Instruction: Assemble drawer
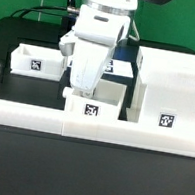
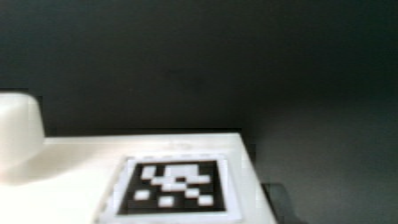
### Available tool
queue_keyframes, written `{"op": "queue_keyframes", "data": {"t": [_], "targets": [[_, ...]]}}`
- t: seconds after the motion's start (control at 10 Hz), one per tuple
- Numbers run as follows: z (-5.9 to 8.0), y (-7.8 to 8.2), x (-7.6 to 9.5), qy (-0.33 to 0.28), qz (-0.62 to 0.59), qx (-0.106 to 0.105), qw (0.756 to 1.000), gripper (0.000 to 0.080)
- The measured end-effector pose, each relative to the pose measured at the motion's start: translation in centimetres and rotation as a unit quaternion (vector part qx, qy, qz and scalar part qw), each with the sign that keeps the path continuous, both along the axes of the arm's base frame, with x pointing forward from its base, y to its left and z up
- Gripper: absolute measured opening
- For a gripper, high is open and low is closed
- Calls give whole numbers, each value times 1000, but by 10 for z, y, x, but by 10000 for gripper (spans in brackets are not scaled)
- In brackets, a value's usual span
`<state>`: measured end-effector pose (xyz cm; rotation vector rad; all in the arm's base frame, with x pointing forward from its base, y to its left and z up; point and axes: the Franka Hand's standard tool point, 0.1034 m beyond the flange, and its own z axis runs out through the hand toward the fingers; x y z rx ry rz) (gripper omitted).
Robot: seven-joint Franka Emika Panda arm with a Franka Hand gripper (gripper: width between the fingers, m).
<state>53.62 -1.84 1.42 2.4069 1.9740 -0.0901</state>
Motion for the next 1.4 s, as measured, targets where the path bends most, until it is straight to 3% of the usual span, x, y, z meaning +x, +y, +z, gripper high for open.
{"op": "queue_keyframes", "data": {"t": [0.6, 1.4], "targets": [[-5, 12, -4, -13, 32, 1, 999, 42], [-4, 10, -2, -4, 38, -3, 999, 42]]}}
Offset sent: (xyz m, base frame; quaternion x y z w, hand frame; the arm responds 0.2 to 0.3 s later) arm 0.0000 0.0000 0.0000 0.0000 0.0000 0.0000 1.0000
